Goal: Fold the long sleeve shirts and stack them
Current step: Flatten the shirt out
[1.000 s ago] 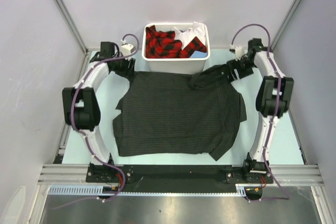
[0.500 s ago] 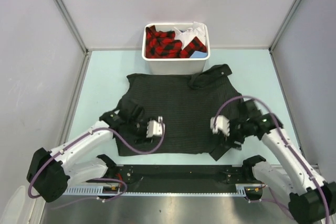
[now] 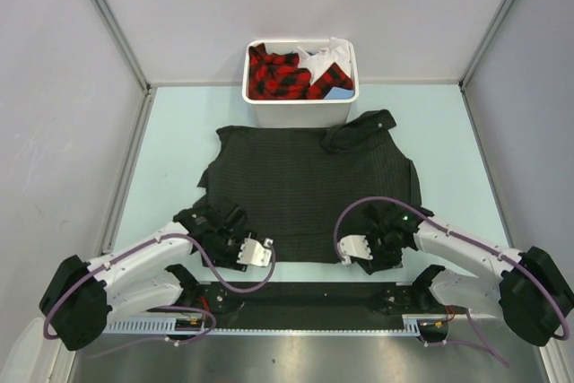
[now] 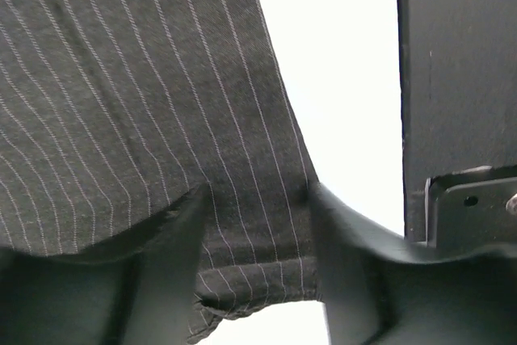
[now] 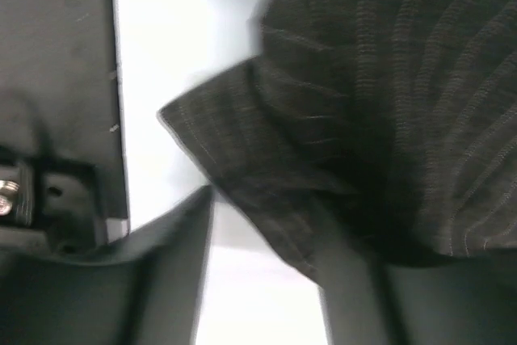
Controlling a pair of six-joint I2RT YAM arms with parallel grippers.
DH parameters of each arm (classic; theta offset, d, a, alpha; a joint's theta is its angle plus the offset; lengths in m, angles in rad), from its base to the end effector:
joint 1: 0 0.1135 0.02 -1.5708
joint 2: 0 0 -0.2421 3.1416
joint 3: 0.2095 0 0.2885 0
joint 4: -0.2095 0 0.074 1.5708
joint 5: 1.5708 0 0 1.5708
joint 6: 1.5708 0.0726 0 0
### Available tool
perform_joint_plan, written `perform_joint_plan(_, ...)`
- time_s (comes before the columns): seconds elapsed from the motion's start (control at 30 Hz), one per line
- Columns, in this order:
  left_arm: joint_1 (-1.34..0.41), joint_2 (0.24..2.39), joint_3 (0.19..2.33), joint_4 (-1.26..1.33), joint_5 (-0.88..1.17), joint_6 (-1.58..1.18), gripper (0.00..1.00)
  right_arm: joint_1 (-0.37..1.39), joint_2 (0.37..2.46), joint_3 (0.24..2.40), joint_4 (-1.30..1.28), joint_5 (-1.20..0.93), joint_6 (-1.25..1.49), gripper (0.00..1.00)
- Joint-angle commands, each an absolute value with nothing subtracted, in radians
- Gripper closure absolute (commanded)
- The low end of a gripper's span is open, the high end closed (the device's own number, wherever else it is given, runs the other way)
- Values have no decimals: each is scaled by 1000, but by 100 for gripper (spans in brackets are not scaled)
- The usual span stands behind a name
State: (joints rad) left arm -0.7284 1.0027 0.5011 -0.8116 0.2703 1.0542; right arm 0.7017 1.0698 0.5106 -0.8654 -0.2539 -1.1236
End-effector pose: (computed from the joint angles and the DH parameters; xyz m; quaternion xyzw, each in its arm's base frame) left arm 0.1384 -0.1494 0.0953 0.7753 0.6040 -0.1112 0.1473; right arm 0.1378 0.1403 0.0843 -0.7883 0.5978 0.1083 0.0973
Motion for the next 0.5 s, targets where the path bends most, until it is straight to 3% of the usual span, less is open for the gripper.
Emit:
perform_joint_plan(0.0,-732,974,480,-825,249,1120,58,712,1112,512,-689,-135,-1042,55)
perform_joint_plan(0.03,-733,965,479,-824,245,1115,65,710,1094,520,-692,-135,-1031,61)
perform_joint_plan(0.1,-727,953,491,-827,242,1092,87,710,1062,546,-716,-141,-999,90)
perform_joint_plan(0.13,-721,945,500,-839,251,1091,94,709,1011,554,-725,-141,-991,100)
perform_joint_plan(0.17,-703,927,530,-853,264,1085,100,703,985,564,-741,-158,-989,100)
perform_joint_plan(0.33,-537,937,713,-934,363,1109,100,527,922,769,-862,-282,-1020,100)
perform_joint_plan(0.47,-330,1136,967,-902,434,1053,100,298,1121,989,-861,-446,-1071,100)
